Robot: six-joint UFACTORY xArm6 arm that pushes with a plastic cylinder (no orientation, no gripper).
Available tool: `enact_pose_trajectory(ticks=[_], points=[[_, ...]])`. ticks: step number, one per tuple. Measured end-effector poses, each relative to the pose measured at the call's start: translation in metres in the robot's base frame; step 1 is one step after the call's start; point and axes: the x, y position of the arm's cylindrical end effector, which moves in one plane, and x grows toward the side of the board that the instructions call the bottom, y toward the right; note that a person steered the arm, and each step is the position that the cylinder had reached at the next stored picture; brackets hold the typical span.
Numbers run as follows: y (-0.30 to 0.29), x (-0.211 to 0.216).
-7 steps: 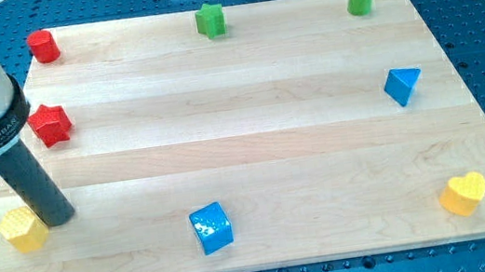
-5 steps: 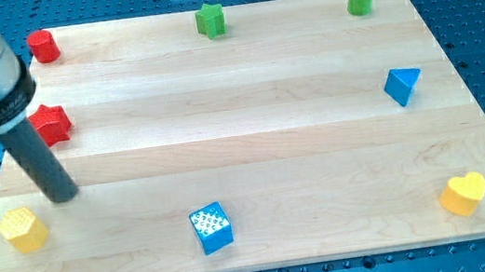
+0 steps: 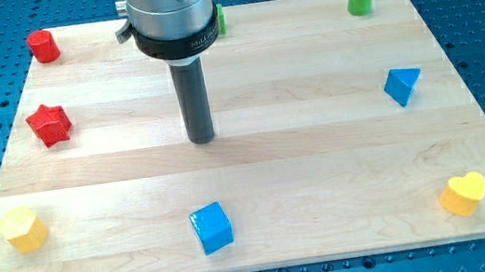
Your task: Move your hand diagonally top right to the blue cube
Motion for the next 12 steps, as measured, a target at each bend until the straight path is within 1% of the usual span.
enact_pose_trajectory(ticks=[1, 3, 4, 5, 9, 12], points=[[0.025, -0.012], [0.126, -0.051], [0.163, -0.053], [0.175, -0.053], [0.181, -0.052], [0.197, -0.052]])
